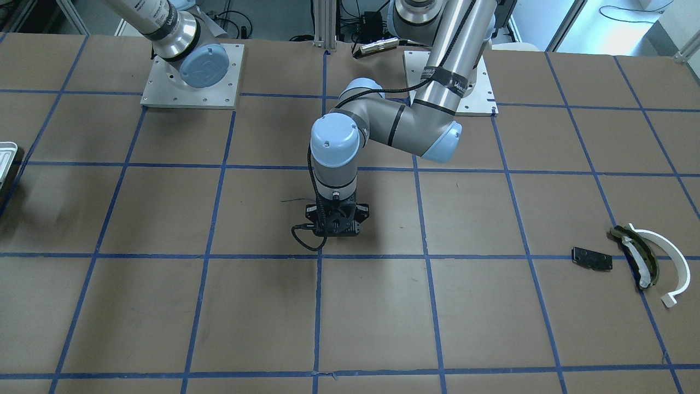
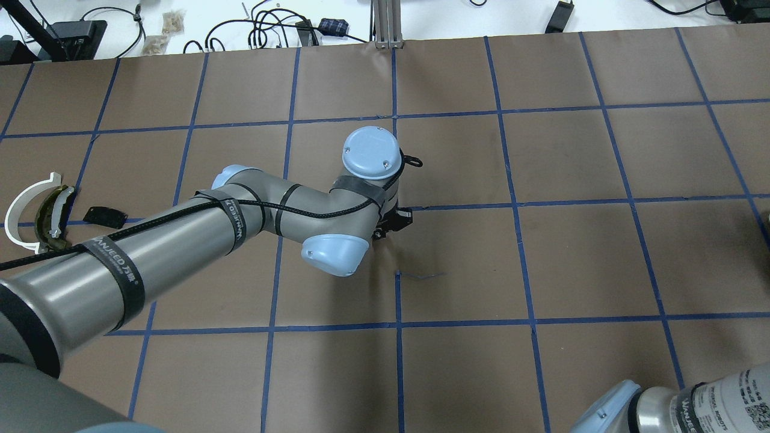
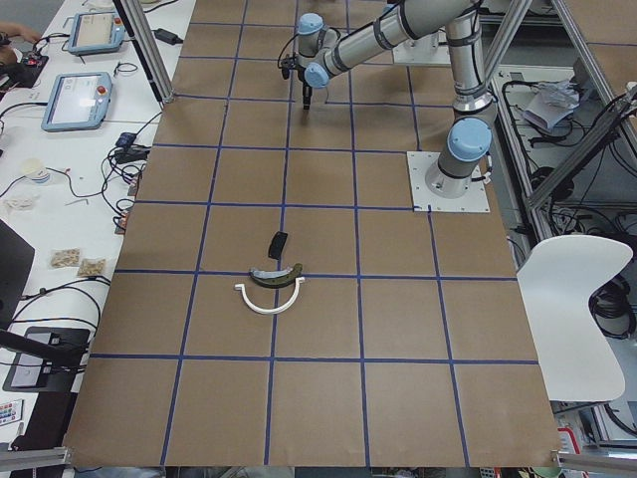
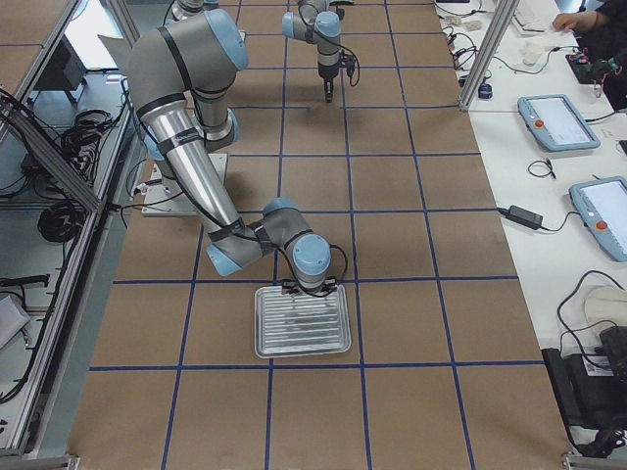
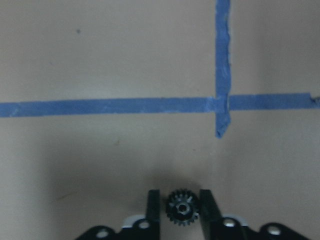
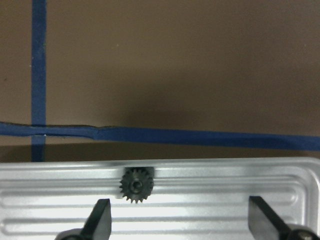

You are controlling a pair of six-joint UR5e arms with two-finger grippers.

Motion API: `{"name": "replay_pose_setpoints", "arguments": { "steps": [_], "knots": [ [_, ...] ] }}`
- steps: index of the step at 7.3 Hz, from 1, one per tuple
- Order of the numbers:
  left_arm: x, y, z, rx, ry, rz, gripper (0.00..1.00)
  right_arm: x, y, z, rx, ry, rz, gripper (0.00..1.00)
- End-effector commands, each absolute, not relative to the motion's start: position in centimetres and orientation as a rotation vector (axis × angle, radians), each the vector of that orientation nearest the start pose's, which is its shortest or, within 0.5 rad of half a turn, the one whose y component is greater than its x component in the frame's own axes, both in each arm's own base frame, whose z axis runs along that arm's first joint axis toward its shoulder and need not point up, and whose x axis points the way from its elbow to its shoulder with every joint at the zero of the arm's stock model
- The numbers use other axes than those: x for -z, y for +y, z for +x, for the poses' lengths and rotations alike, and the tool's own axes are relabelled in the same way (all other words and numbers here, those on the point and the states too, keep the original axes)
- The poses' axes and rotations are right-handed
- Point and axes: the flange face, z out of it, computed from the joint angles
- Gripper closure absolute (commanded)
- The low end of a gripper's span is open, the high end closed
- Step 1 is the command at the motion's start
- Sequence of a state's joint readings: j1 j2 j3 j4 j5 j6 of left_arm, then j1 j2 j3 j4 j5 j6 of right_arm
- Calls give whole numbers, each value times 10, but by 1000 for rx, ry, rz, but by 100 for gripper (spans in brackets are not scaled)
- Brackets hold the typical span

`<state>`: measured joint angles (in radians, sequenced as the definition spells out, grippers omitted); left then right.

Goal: Place bearing gear from tray to pile

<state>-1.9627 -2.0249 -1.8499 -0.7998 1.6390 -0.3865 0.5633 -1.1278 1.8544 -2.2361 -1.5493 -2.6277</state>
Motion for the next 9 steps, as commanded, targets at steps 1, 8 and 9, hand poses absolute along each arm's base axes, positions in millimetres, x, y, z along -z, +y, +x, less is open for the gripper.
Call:
{"name": "replay_pose_setpoints", "arguments": {
  "steps": [1, 8, 9],
  "knots": [
    [-192, -481, -323, 92, 3089, 5, 100, -187, -406, -410, 45, 2148, -2221, 7],
    [-253, -498, 111, -73, 2999, 172, 100, -176, -390, -403, 69, 2156, -2204, 48],
    [-240, -481, 182, -74, 3053, 189, 100, -177, -391, -404, 66, 2168, -2203, 67]
  ]
}}
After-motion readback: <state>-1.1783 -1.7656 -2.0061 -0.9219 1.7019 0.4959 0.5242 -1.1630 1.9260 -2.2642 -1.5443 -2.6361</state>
